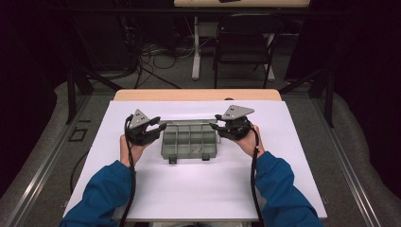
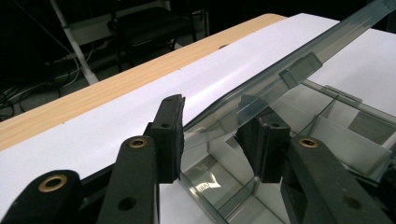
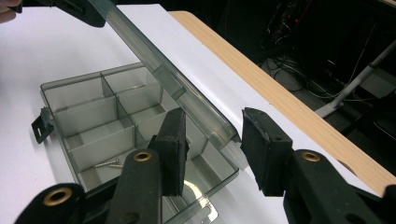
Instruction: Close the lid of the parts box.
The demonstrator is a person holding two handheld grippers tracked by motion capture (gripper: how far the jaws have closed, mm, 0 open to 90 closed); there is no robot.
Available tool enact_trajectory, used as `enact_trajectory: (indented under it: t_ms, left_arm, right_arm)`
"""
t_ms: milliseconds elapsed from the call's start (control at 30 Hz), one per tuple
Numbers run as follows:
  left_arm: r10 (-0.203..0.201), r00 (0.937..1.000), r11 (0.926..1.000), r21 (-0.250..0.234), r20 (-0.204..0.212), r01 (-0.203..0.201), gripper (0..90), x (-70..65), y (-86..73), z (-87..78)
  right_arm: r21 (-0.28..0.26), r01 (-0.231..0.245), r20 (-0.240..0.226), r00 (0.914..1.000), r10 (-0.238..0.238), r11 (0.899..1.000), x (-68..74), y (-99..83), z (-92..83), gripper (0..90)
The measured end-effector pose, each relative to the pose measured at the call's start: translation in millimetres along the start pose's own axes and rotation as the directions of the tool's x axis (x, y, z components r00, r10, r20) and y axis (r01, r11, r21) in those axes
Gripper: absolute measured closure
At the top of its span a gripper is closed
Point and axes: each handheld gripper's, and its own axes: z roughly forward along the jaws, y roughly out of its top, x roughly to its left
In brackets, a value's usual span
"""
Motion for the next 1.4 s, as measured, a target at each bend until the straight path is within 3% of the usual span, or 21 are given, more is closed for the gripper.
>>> enact_trajectory:
  t_ms: [600, 1400]
  left_arm:
    - [0.014, 0.9997, 0.9996, 0.026, 0.022, -0.014, 59.6, -2.5, -8.4, -3.2]
    - [0.019, 0.9990, 0.9977, 0.064, 0.041, -0.022, 57.7, -6.6, -19.8, -5.5]
  right_arm:
    - [0.018, 0.041, -0.021, 0.9990, -0.041, 0.999, 8.5, -9.4, -0.2, 57.3]
    - [0.057, 0.058, -0.039, 0.9977, -0.056, 0.997, 16.6, -20.2, -0.5, 56.1]
